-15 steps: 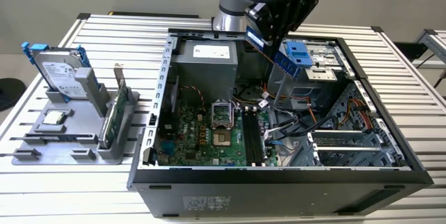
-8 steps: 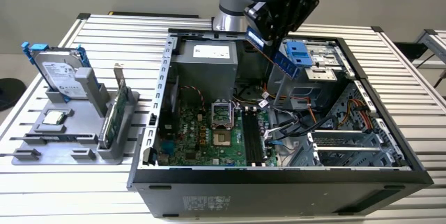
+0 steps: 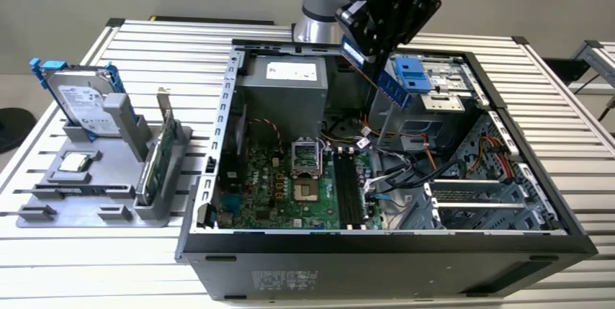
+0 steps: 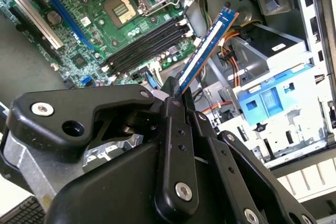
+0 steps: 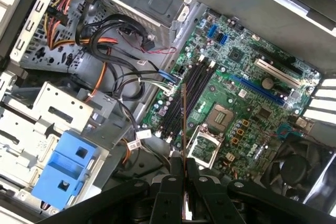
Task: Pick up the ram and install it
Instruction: 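Insert the ram into the slot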
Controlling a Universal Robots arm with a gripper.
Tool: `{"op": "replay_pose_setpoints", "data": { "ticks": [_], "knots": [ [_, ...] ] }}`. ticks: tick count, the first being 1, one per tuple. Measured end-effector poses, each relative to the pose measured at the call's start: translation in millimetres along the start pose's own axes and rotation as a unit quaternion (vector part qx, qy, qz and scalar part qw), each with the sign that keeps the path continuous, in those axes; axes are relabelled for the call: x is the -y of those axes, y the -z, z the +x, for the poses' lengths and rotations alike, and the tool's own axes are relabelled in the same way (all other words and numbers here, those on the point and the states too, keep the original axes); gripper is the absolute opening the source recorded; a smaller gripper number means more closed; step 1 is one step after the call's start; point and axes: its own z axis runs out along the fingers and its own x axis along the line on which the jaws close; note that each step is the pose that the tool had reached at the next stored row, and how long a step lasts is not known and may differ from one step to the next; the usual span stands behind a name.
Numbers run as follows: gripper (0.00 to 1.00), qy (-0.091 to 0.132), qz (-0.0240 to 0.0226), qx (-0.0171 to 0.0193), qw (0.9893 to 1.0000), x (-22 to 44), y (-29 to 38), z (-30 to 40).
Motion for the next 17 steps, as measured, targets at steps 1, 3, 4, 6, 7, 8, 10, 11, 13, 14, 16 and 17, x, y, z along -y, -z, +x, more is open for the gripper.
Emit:
{"op": "replay_pose_setpoints", "data": {
  "ticks": [1, 3, 4, 6, 7, 8, 10, 11, 13, 14, 16, 17],
  "knots": [
    [0.00, -0.003, 0.0000, 0.0000, 1.0000, 0.0, 0.0, 0.0],
    [0.00, -0.007, 0.0001, 0.0000, 1.0000, 0.0, 0.0, 0.0],
    [0.00, -0.010, 0.0001, 0.0000, 1.0000, 0.0, 0.0, 0.0],
    [0.00, -0.014, 0.0001, -0.0001, 0.9999, 0.0, 0.0, 0.0],
    [0.00, -0.019, 0.0002, -0.0001, 0.9998, 0.0, 0.0, 0.0],
    [0.00, -0.021, 0.0002, -0.0001, 0.9998, 0.0, 0.0, 0.0],
    [0.00, -0.025, 0.0002, -0.0001, 0.9997, 0.0, 0.0, 0.0],
    [0.00, -0.027, 0.0002, -0.0002, 0.9996, 0.0, 0.0, 0.0],
    [0.00, -0.032, 0.0003, -0.0002, 0.9995, 0.0, 0.0, 0.0],
    [0.00, -0.034, 0.0003, -0.0002, 0.9994, 0.0, 0.0, 0.0],
    [0.00, -0.038, 0.0003, -0.0002, 0.9993, 0.0, 0.0, 0.0],
    [0.00, -0.040, 0.0003, -0.0002, 0.9992, 0.0, 0.0, 0.0]
  ]
}}
